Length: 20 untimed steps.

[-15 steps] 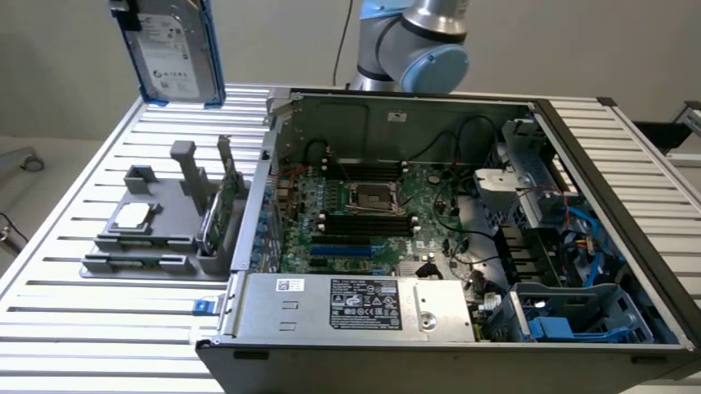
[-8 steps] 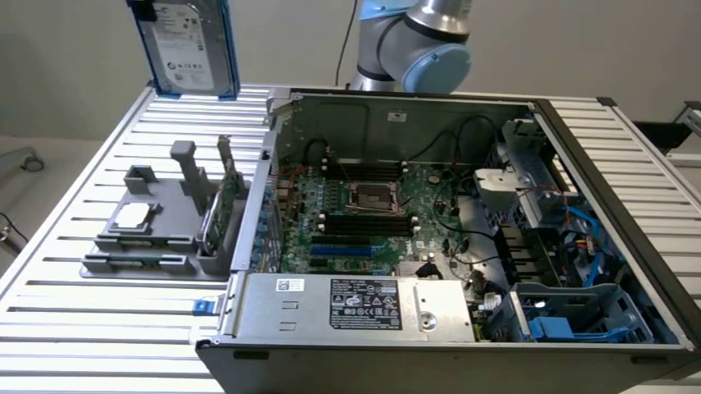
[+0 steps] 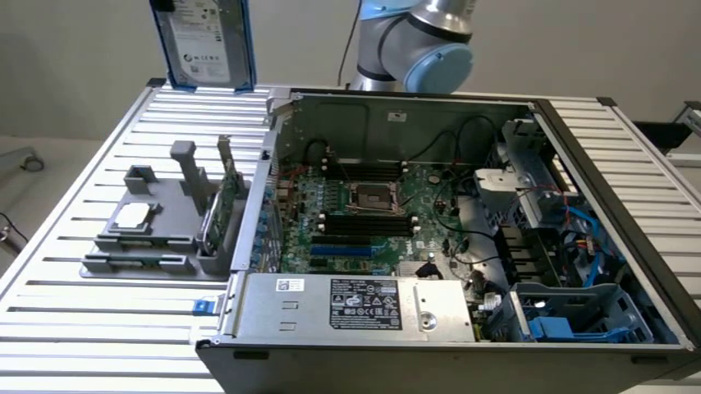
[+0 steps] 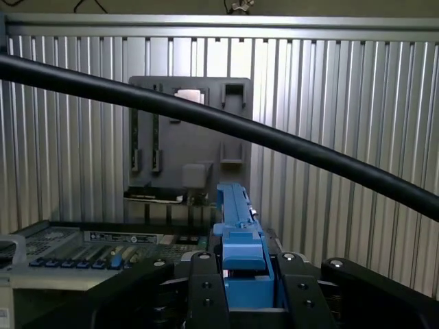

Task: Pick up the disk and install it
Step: 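Pick up the disk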

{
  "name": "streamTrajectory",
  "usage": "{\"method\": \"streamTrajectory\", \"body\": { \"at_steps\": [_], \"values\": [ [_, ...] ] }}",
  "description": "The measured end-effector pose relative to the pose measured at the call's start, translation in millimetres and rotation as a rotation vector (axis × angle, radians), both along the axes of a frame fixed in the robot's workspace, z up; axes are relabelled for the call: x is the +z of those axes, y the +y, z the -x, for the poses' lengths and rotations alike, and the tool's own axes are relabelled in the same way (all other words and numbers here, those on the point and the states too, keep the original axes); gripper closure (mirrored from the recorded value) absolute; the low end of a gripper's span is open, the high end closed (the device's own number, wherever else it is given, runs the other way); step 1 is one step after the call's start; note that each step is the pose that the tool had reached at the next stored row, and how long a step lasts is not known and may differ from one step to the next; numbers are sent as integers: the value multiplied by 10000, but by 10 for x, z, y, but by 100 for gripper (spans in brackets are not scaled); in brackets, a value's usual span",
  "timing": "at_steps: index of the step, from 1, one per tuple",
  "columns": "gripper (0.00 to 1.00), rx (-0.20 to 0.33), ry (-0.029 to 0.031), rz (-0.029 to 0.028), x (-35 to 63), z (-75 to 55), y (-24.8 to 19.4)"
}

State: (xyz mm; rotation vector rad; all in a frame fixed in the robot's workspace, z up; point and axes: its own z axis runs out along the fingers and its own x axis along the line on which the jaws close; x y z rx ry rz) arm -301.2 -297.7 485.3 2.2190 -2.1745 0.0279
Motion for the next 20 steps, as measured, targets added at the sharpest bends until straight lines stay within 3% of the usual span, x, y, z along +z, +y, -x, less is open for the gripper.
{"method": "streamTrajectory", "body": {
  "at_steps": [5, 13, 20],
  "values": [
    [67, 100, -1, -1, 54, -122, -23],
    [67, 112, 1, 0, 122, -260, -171],
    [67, 159, 0, -2, 130, -421, -246]
  ]
}}
